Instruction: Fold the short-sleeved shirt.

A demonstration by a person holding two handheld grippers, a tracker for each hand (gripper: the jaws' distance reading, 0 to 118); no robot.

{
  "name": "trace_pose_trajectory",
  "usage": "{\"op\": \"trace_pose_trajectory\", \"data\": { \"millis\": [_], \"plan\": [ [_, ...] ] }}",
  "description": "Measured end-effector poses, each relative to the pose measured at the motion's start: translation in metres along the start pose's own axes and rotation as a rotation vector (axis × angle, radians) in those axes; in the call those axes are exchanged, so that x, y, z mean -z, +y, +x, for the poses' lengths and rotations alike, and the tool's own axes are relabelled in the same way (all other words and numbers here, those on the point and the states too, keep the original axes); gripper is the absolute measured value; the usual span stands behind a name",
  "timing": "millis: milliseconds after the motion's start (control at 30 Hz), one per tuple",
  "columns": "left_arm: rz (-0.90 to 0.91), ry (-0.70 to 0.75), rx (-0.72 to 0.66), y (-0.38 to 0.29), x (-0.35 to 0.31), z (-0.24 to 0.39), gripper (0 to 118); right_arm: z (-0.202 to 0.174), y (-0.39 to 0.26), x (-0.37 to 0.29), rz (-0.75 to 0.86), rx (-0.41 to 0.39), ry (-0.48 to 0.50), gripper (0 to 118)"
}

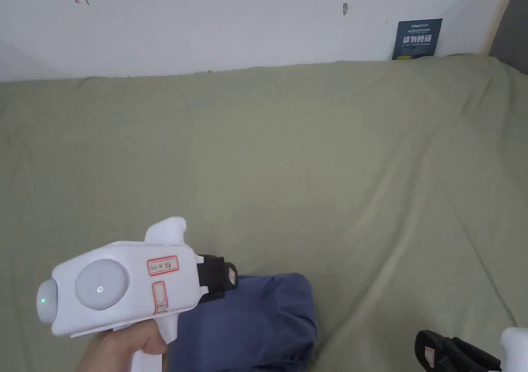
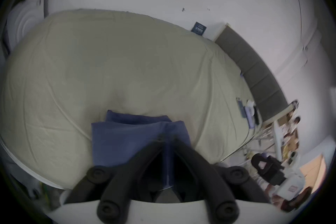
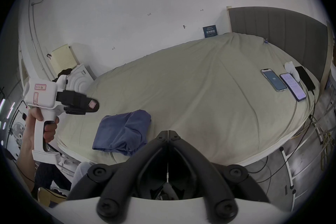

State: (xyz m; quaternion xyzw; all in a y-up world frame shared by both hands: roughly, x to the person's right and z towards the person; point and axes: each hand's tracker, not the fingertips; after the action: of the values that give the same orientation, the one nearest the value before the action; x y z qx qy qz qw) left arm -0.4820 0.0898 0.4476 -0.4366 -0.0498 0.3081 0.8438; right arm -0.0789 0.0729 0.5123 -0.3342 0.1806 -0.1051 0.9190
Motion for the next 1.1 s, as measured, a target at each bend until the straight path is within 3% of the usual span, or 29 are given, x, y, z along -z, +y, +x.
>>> {"op": "trace_pose_trajectory", "data": {
  "millis": [233,300,333,367,467,500,567,633,700,800,933,1033,1100],
  "plan": [
    [-0.198,-0.372,-0.071,-0.038,0.108,0.0,0,-0.003,-0.004,0.0,-0.038,0.016,-0.01,0],
    [-0.252,-0.362,-0.096,-0.034,0.079,0.002,0,-0.001,-0.005,-0.001,-0.049,0.02,-0.009,0],
    [-0.277,-0.278,-0.124,-0.036,0.078,-0.002,0,-0.001,-0.005,0.0,-0.058,0.024,-0.011,0],
    [-0.304,-0.219,-0.117,-0.052,0.128,-0.015,0,-0.001,-0.005,0.0,-0.063,0.025,-0.01,0],
    [-0.268,-0.304,-0.142,-0.027,0.06,-0.006,0,-0.006,-0.002,0.011,-0.095,-0.011,0.015,0],
    [-0.248,-0.302,-0.107,-0.039,0.109,-0.014,0,-0.01,0.002,0.019,-0.112,-0.037,0.032,0],
    [-0.176,-0.314,-0.022,-0.024,0.072,-0.02,0,-0.019,0.012,0.039,-0.146,-0.054,0.107,0],
    [-0.108,-0.269,-0.019,-0.017,0.032,-0.022,0,-0.026,0.023,0.068,-0.2,-0.022,0.242,0],
    [-0.051,-0.16,-0.01,-0.012,0.0,-0.04,0,-0.033,0.03,0.103,-0.274,-0.003,0.359,0],
    [-0.015,0.013,0.053,-0.01,-0.026,-0.069,0,-0.043,0.032,0.158,-0.378,0.052,0.587,0],
    [-0.045,0.063,-0.039,-0.007,-0.023,-0.116,0,-0.032,0.01,0.232,-0.514,0.255,0.766,0],
    [-0.066,0.032,-0.046,-0.005,-0.016,-0.134,0,-0.006,-0.009,0.266,-0.578,0.336,0.694,0],
    [-0.083,0.022,-0.041,-0.002,-0.011,-0.145,0,0.011,-0.015,0.27,-0.562,0.489,0.807,0]
  ]
}}
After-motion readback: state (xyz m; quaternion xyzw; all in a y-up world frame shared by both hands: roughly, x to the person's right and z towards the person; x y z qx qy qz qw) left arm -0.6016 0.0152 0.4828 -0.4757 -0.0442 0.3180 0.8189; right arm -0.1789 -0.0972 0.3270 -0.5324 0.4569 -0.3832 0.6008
